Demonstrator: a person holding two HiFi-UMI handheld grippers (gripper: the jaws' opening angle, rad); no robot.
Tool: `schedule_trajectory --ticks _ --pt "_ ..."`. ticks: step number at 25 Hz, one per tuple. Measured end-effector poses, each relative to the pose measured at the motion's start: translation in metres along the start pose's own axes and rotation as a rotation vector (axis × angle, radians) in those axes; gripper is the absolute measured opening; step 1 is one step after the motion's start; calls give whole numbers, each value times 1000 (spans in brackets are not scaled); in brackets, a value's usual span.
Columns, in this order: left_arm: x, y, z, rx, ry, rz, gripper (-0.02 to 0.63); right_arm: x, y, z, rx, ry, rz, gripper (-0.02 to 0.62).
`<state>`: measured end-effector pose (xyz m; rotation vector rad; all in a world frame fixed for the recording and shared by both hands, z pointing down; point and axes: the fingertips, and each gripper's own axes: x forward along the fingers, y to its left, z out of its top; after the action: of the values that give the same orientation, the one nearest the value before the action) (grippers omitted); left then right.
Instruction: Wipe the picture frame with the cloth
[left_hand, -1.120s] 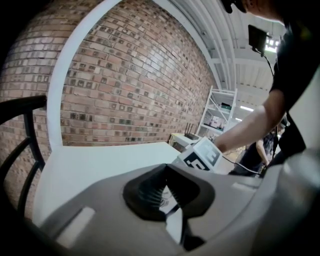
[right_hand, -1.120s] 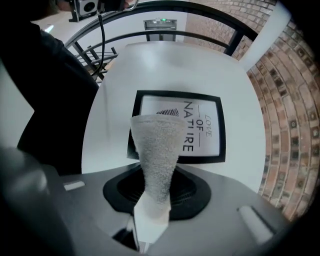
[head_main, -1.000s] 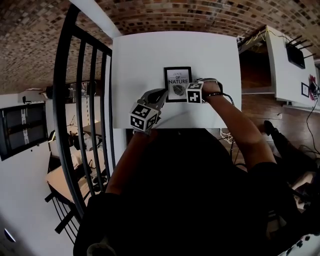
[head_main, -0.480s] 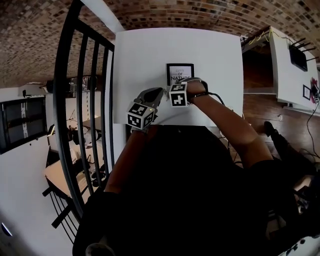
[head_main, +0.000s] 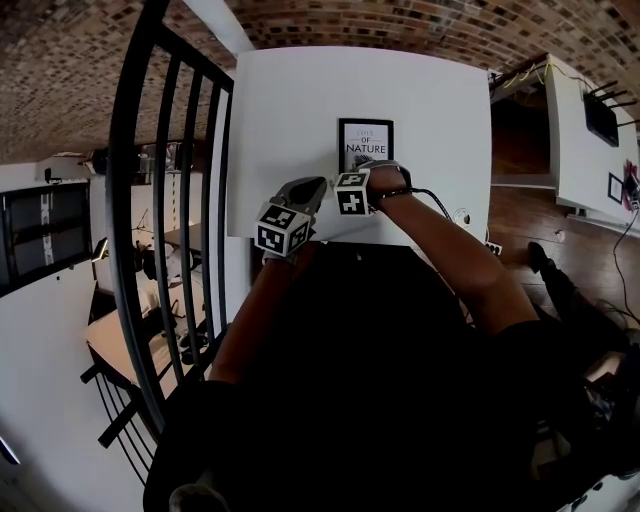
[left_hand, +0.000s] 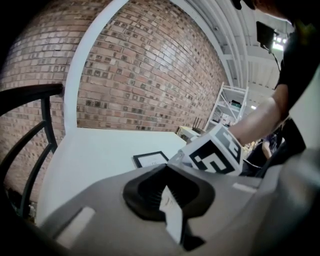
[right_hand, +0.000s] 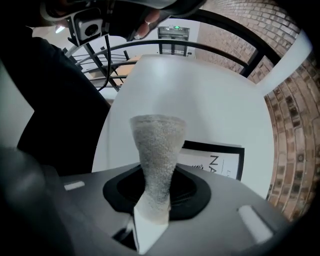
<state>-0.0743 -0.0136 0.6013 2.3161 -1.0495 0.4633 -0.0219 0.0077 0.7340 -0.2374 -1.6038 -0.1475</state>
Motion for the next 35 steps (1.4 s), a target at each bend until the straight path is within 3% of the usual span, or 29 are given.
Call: schedule_trajectory --ticks 13,21,24,27,35 --pt "28 -23 7 59 38 -91 2 1 21 -78 122 66 -9 110" --pt "34 -34 7 75 47 -108 2 4 38 -120 224 36 5 111" --pt "30 -34 16 72 21 -101 2 -18 28 -111 300 -95 -29 112" --pt "24 -35 33 76 -26 -104 2 -59 6 -93 408 -324 -88 112" --pt "-7 -54 94 107 -202 -135 2 -198 -24 -47 525 -887 -267 112"
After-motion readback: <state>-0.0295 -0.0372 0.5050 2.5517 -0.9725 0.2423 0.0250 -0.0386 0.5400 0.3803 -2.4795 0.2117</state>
